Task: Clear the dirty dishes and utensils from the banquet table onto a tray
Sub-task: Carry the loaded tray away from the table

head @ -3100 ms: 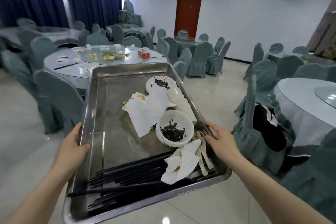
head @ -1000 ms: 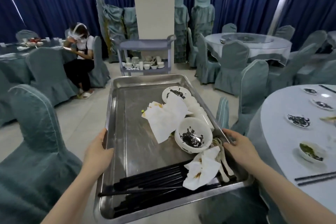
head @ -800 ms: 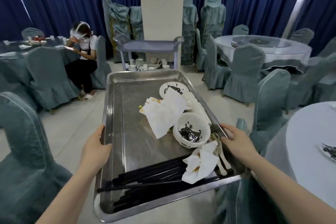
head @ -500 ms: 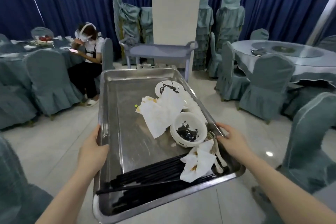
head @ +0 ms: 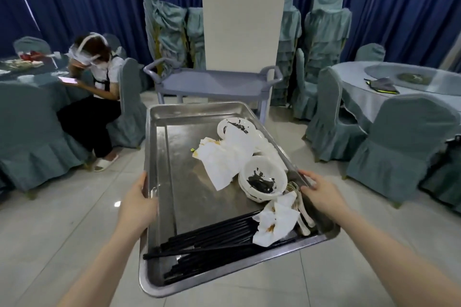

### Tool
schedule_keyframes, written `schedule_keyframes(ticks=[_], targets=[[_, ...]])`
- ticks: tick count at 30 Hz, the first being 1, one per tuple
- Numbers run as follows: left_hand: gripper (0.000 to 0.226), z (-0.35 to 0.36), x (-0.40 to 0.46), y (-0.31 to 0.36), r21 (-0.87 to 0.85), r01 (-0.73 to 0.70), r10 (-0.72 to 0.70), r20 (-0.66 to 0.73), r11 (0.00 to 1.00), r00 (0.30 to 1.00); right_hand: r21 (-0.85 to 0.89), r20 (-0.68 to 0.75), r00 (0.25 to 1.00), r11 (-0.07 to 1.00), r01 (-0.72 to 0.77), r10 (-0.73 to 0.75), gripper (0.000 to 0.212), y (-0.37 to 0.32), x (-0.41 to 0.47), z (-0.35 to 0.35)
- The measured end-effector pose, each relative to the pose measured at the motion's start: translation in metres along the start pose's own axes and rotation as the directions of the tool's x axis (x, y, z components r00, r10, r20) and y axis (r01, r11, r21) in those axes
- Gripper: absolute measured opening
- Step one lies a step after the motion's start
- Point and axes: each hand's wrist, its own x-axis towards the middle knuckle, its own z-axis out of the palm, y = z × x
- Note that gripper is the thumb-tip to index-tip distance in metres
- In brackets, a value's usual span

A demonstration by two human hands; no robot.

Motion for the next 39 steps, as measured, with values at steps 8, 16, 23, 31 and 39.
schedule_keyframes(ticks=[8,16,23,31,39], targets=[[0.057,0.078,0.201,0.029,-0.038,0.112,-0.116,-0.133,0.993,0.984,-0.007,0.088,0.991,0.994,0.106,-0.105,0.045,-0.032,0.27,0.034],[0.06,0.138,0.419,0.017,0.017,0.157,-0.15,-0.208,0.987,0.966,-0.006,0.149,0.969,0.98,0.2,-0.197,0.044,-0.072,0.513,0.09],[0.084,0.186,0.599,0.006,0.019,0.263,-0.253,-0.218,0.964,0.942,-0.035,0.186,0.963,0.978,0.205,-0.195,0.047,-0.102,0.702,0.128],[0.06,0.249,0.746,0.024,0.035,0.282,-0.256,-0.325,0.959,0.91,-0.092,0.276,0.928,0.954,0.284,-0.249,0.044,-0.12,0.899,0.149],[0.055,0.335,0.821,0.054,-0.006,0.384,-0.339,-0.485,0.923,0.806,-0.023,0.453,0.82,0.915,0.402,-0.349,0.044,-0.121,1.082,0.181]])
